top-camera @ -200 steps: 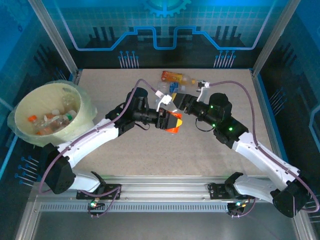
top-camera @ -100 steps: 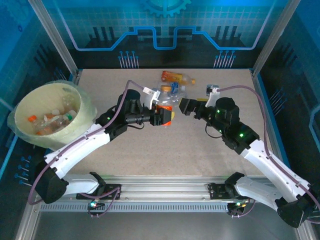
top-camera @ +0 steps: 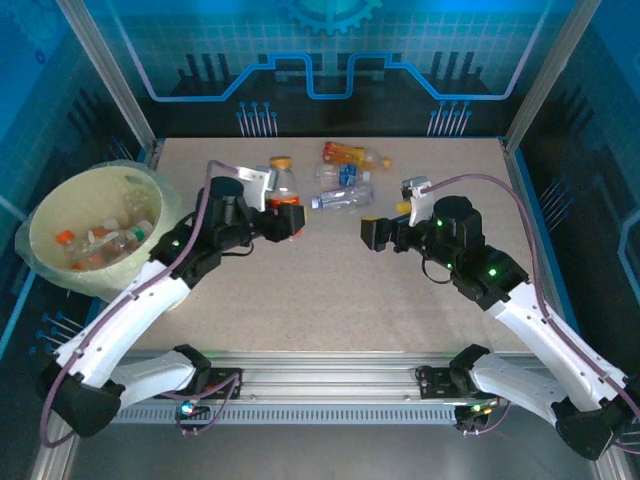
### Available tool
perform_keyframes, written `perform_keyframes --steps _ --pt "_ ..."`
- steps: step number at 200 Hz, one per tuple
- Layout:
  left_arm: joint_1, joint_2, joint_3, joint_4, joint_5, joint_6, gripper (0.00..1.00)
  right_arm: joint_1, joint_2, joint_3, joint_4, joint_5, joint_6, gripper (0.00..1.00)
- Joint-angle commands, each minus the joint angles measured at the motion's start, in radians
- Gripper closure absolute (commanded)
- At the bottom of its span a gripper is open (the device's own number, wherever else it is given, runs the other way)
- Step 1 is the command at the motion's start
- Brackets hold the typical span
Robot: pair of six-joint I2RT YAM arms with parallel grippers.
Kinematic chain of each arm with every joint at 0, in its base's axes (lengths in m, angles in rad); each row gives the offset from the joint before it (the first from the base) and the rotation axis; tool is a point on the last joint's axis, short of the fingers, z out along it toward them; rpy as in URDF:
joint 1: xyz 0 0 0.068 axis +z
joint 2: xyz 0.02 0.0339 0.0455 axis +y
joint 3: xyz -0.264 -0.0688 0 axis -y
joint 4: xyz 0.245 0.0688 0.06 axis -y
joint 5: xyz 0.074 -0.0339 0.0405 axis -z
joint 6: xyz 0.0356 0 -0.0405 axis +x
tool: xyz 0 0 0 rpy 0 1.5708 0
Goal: Put the plastic bottles in the bin
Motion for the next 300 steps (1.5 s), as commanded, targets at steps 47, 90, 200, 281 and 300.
perform_keyframes --steps 47,90,200,281,300 --pt "0.056 -0.137 0.236 -0.311 -0.410 0.139 0.40 -0.081 0.078 0.059 -0.095 0.027 0.087 0.00" --pt "0.141 -0.121 0.371 -0.474 -0.692 0.186 0.40 -0.087 0.092 0.059 -0.070 -0.001 0.098 0.00" --pt "0.648 -0.040 0.357 -0.482 -0.667 0.258 0.40 -0.088 0.003 -0.019 0.022 0.031 0.109 0.00" --pt "0.947 0.021 0.319 -0.497 -0.384 0.155 0.39 -0.088 -0.005 -0.034 0.027 0.033 0.101 0.00" --pt "0.948 0.037 0.320 -0.509 -0.367 0.150 0.39 -0.088 -0.004 -0.035 0.030 0.033 0.101 0.00"
